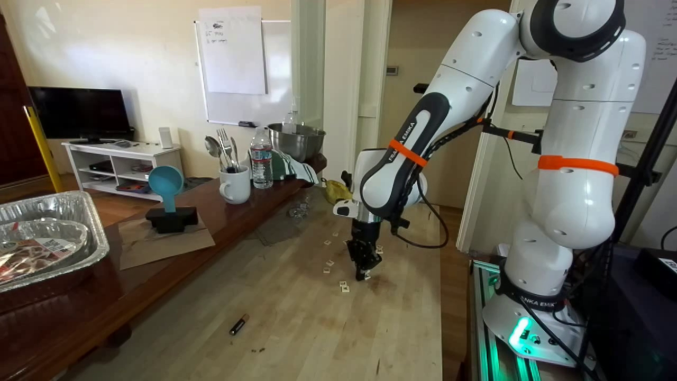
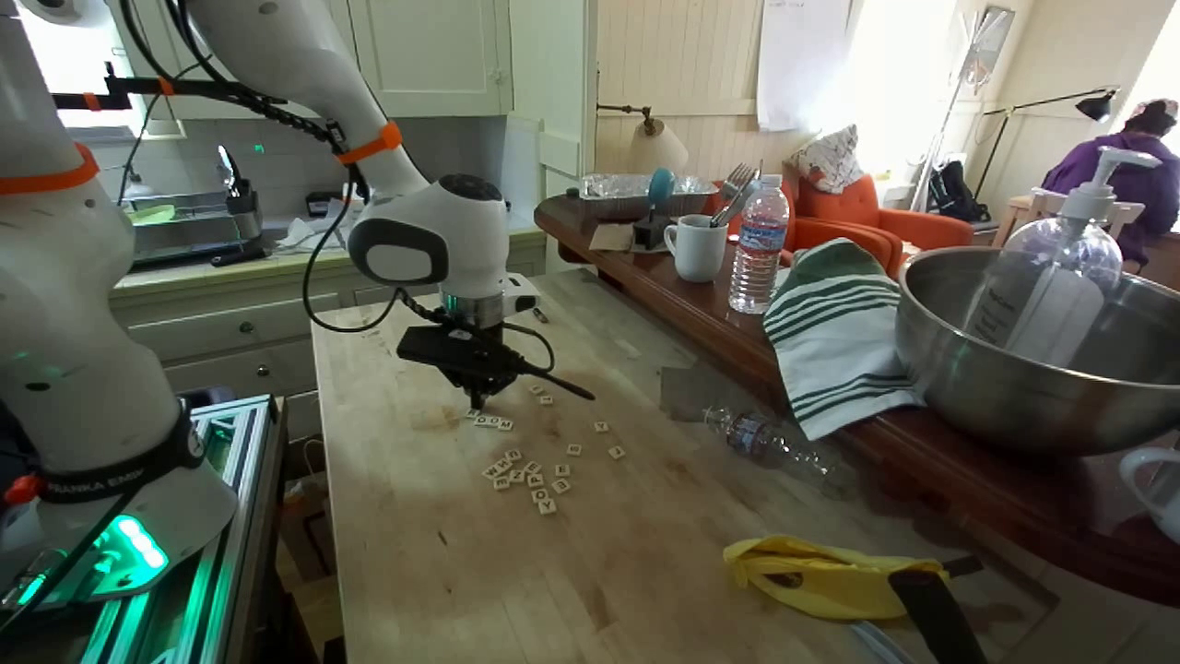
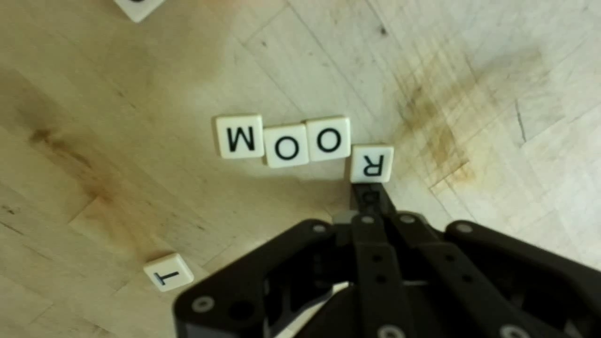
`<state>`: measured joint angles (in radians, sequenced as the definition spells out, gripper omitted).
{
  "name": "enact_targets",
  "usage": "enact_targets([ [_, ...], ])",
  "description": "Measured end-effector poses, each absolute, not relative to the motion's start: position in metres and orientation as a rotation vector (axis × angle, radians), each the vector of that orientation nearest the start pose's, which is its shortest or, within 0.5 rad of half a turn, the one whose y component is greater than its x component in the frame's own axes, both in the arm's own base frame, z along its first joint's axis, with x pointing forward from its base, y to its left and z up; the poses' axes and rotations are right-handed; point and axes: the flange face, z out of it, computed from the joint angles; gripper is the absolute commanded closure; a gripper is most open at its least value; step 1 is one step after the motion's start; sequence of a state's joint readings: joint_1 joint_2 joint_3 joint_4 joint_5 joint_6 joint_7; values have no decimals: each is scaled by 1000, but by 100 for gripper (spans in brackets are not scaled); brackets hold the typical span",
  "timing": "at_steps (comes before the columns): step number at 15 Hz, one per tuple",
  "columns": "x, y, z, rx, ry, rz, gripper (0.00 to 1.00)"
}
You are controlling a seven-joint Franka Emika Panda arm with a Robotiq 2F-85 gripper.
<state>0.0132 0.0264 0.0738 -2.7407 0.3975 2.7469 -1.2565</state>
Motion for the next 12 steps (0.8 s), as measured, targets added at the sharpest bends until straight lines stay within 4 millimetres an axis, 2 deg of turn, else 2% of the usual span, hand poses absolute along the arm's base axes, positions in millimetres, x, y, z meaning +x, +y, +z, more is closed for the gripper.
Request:
enact_targets([
  [12,391,20,210,-2642,-1452,-89,100],
])
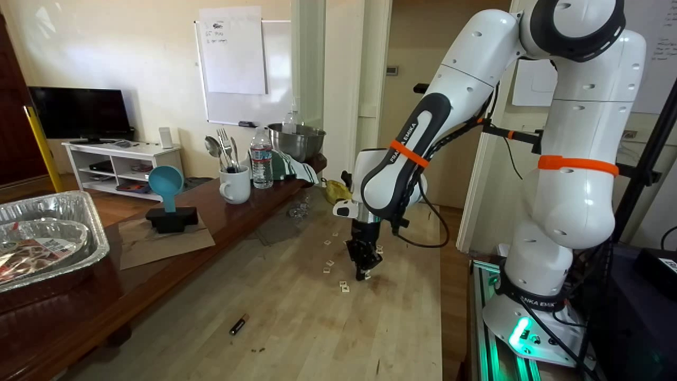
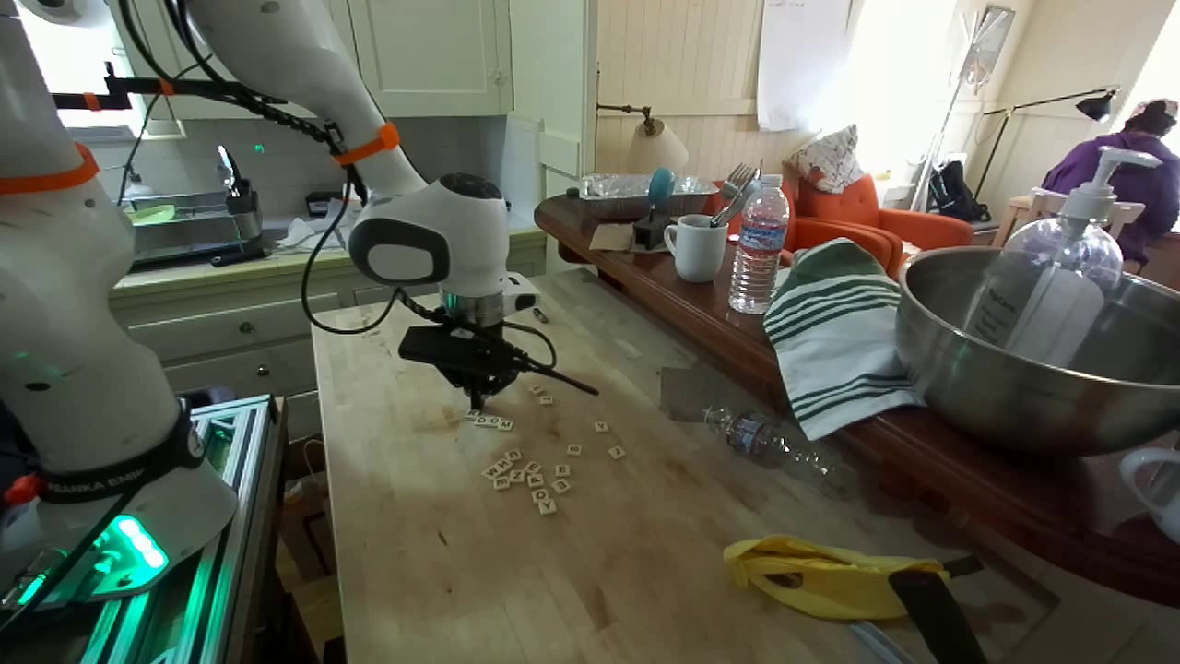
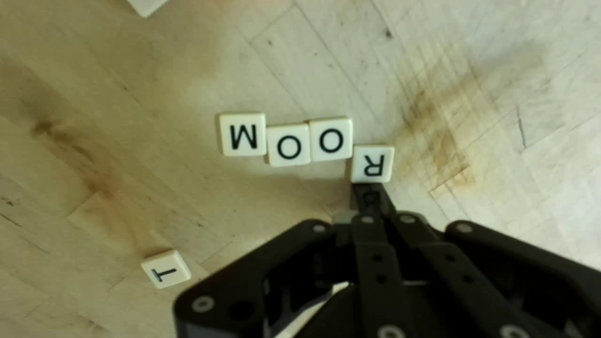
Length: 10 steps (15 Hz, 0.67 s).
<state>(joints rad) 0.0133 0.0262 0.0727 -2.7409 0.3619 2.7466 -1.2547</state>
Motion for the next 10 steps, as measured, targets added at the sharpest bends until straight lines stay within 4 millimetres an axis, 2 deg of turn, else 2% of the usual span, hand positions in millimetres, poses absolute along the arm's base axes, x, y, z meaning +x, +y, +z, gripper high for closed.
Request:
enact_targets([
  [10,392,20,210,-2637,-1502,-62,100],
])
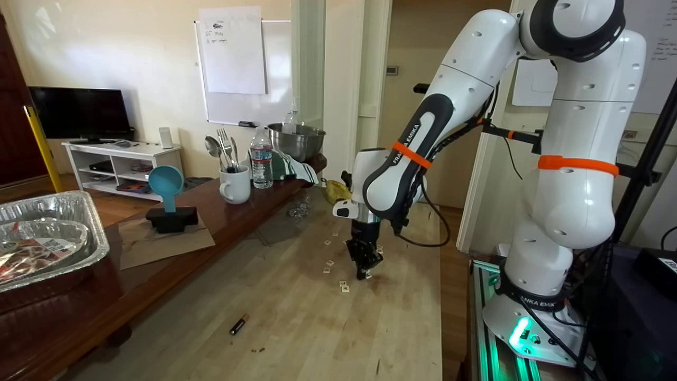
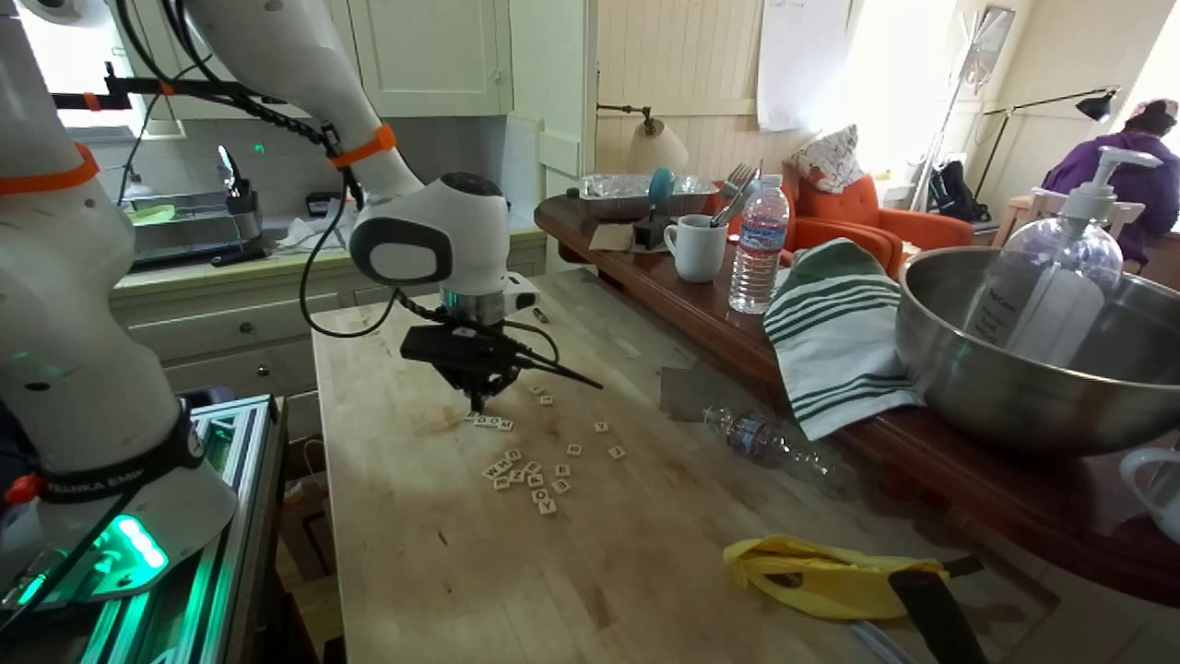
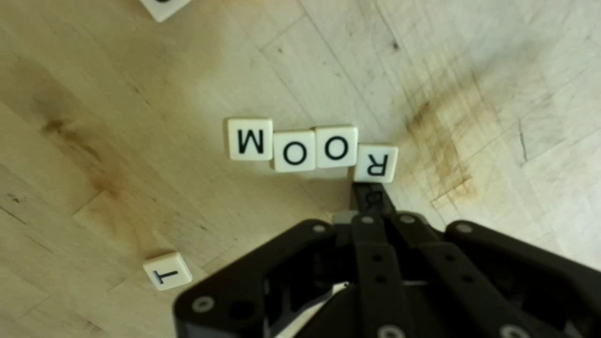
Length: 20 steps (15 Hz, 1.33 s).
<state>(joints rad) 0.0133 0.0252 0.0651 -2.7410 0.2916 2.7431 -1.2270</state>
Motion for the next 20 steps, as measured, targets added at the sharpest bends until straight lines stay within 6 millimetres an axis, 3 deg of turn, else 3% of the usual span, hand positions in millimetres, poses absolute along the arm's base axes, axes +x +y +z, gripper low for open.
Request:
enact_targets([
  [10,392,16,210,-2635,-1534,-43,100],
  [20,391,-5,212,-2668,-1355,-129,100],
])
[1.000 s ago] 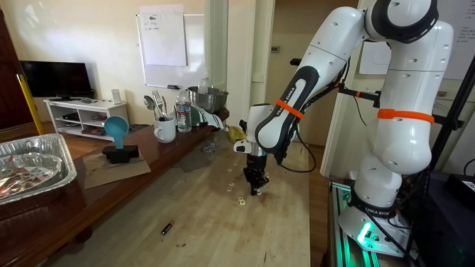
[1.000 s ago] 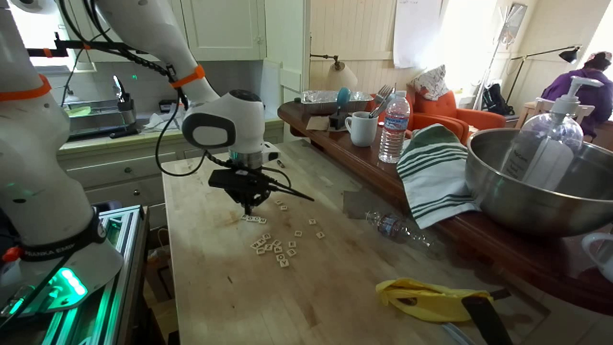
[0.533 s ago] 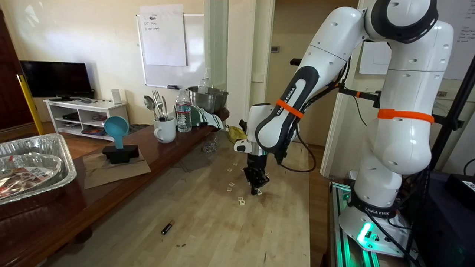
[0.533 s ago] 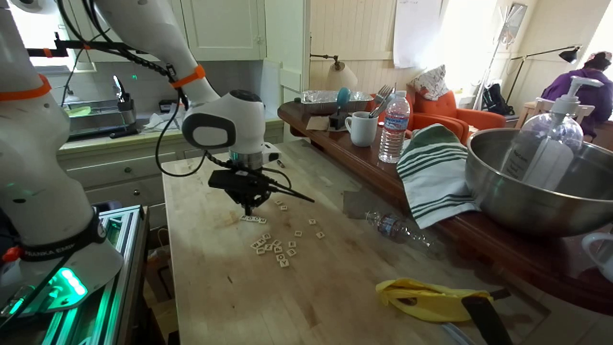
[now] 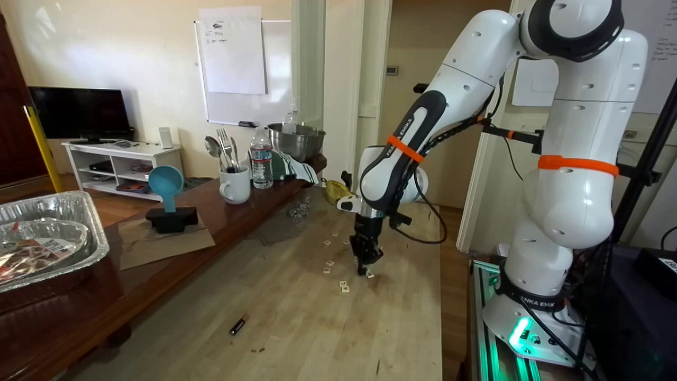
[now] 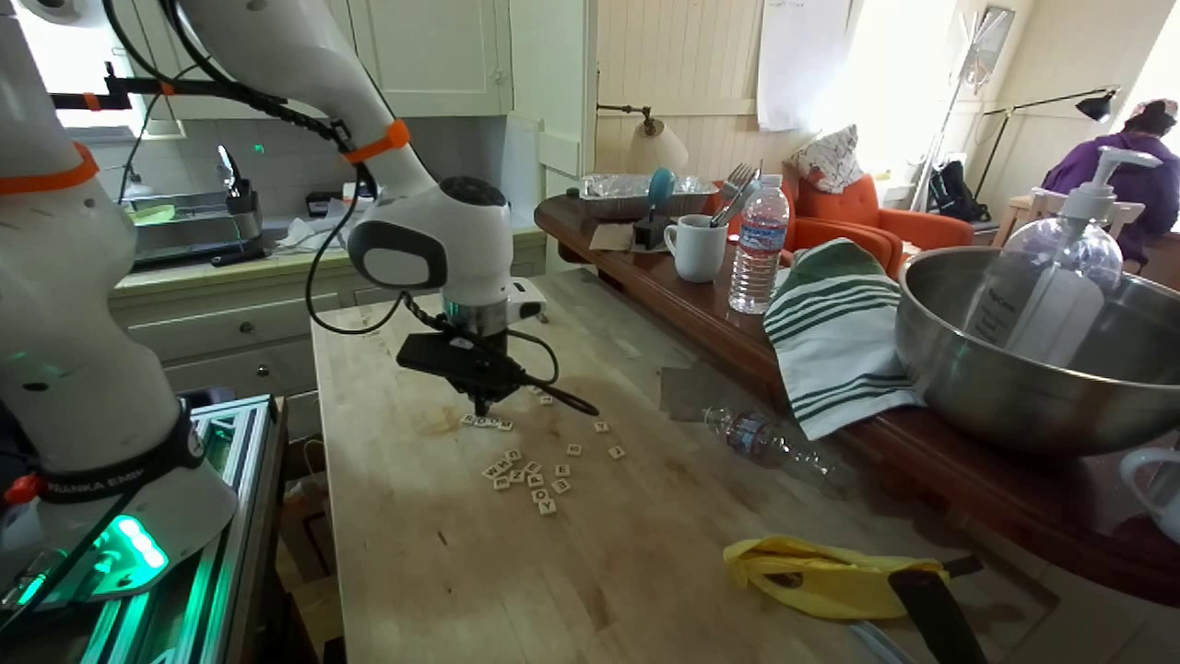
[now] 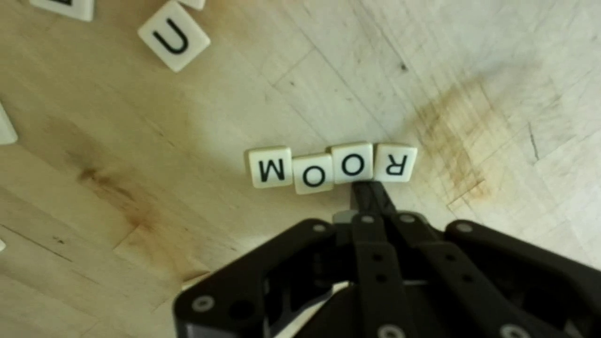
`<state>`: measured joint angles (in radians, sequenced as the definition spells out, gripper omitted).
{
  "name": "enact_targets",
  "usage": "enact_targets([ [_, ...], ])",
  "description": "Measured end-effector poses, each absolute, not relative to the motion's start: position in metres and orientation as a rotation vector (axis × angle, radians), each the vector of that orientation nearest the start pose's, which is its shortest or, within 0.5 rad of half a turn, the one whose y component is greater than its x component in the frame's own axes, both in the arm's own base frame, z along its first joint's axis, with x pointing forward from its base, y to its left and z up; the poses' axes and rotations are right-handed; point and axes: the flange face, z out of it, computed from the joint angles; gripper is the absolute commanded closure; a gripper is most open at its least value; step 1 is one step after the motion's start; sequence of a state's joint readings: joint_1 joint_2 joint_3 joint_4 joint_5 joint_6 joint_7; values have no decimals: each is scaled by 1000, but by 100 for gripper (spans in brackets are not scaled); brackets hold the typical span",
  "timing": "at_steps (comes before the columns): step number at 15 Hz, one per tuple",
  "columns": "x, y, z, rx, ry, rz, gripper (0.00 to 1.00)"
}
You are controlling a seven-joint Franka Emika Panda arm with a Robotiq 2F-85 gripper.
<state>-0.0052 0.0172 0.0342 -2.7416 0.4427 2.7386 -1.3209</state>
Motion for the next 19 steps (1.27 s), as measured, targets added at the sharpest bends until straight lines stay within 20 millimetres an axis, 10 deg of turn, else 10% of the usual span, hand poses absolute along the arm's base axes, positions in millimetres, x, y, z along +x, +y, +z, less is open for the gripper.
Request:
enact_targets([
  [12,392,-39,236,-2670,-1315,-241,1],
  [19,389,-51,237,-2666,-1333,-209,0],
])
